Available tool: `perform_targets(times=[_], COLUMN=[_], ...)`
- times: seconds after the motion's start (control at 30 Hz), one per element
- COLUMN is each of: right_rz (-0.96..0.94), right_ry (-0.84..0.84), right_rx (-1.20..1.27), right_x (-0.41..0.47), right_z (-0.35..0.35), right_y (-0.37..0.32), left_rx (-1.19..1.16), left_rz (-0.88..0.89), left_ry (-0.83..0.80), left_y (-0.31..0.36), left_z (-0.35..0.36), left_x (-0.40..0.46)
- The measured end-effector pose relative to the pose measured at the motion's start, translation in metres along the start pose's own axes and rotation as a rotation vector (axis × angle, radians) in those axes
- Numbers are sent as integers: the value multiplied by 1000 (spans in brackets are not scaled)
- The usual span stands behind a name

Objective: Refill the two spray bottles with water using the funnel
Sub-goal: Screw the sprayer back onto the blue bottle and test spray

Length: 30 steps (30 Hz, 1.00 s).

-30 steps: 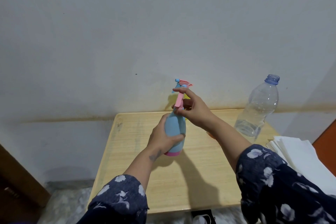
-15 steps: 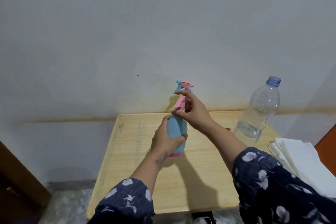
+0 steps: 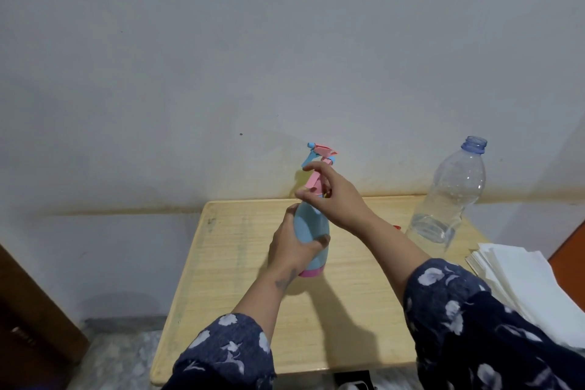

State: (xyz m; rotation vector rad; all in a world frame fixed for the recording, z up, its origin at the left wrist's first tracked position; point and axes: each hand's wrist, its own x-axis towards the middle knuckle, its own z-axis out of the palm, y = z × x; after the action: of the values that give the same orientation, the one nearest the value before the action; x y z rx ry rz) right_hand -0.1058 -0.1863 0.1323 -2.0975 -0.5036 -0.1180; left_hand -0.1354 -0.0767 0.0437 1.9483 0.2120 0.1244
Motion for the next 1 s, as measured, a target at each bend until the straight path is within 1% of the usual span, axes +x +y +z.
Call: perform_targets(times=[0.07, 0.13, 0.2, 0.3, 0.33, 0.37, 0.43, 0.5, 0.53, 0.6, 0.7, 0.77, 0.83, 0.9, 1.0], right_rz=[40, 45, 40, 16, 10, 7, 26, 60, 75, 82, 81, 83, 80, 83, 102], right_ry=[-72, -96, -50, 83, 100, 85, -10, -75, -66, 9, 146, 189, 181, 148, 43], right_rx=[40, 46, 41, -15, -25, -37, -49, 23, 69, 98, 24, -20, -17, -5, 127], right_x=[0, 2, 3, 1, 0, 0, -1, 0, 0, -2, -5, -5, -3, -3, -5], right_z=[-4, -7, -5, 2, 3, 3, 1, 0, 0, 4, 17, 23, 25, 21, 7], right_y=[-2, -1, 0, 1, 1, 1, 0, 0, 0, 0, 3, 4, 4, 4, 6], left_rx=[3, 12, 26, 35, 29, 24, 16, 0, -7, 4, 46, -34, -70, -32, -44], left_rz=[-1, 3, 6, 20, 19, 11, -11, -22, -28, -36, -69, -114, -112, -79, -77], left_ry=[2, 8, 19, 25, 28, 34, 44, 31, 21, 30, 102, 111, 104, 74, -97], left_y=[-1, -1, 0, 4, 4, 4, 1, -1, -1, -2, 2, 4, 4, -3, -16], left_z=[-1, -3, -3, -1, 0, 0, -1, -2, -3, -1, 6, 11, 12, 10, -1], left_x=[0, 1, 1, -2, -3, -3, -3, -2, -2, -4, -12, -17, -19, -15, -16])
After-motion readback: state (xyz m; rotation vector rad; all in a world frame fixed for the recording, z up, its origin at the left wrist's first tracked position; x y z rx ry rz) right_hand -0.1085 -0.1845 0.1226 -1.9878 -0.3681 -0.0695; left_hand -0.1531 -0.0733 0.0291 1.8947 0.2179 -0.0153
